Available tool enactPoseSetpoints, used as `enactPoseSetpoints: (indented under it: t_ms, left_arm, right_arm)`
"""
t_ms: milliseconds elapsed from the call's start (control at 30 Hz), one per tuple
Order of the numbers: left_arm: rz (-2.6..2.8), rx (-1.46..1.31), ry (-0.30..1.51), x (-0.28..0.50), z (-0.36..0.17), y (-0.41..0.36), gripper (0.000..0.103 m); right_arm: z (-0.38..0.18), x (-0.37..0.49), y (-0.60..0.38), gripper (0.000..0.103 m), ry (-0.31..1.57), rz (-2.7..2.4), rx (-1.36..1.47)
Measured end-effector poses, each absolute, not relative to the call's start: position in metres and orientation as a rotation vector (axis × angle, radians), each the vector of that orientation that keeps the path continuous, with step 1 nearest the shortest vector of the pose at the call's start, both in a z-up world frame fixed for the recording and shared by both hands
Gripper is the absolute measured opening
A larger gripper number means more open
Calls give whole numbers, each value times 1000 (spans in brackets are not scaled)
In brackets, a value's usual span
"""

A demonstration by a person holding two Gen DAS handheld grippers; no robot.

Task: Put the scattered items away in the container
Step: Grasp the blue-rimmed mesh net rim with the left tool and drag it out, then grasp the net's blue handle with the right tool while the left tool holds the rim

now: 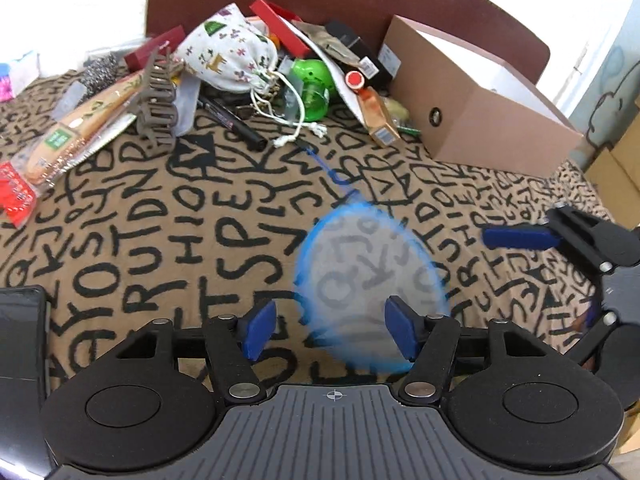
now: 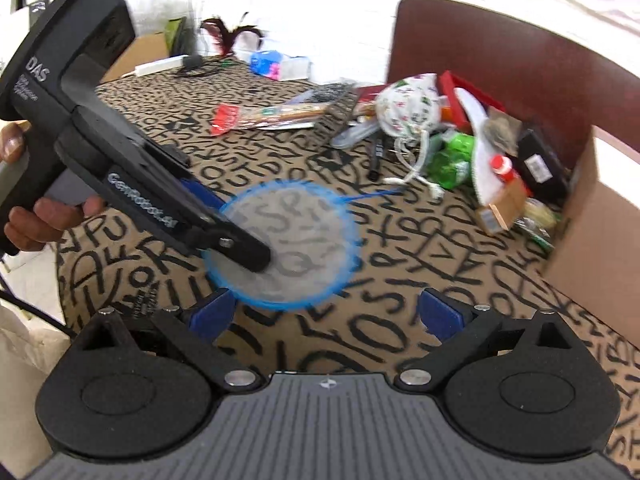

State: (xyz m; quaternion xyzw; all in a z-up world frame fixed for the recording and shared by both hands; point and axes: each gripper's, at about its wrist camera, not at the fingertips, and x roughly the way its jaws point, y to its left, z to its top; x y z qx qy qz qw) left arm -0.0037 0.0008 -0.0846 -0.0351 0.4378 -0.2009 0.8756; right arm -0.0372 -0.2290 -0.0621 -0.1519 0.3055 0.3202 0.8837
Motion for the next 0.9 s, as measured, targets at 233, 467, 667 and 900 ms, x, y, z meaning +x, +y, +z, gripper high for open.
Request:
enactPoseSetpoints:
  t_ms: [233,467,667,900]
  left_arm:
    - [-383,-82,936,-1,-88,13,74]
    - [-439,-59,938,1,-92,2,74]
    - [-443,-68,940,5,-99,-2,66]
    - [-433,-63,937,8,-101,3,40]
  right_arm:
    - [-56,-25,-245,99,629,547,-291]
    - [-48,7,-237,84,619,521,-150]
    - [-54,33,-214,70,686,567,-64]
    - [-67,53,-197,51,795,620,27]
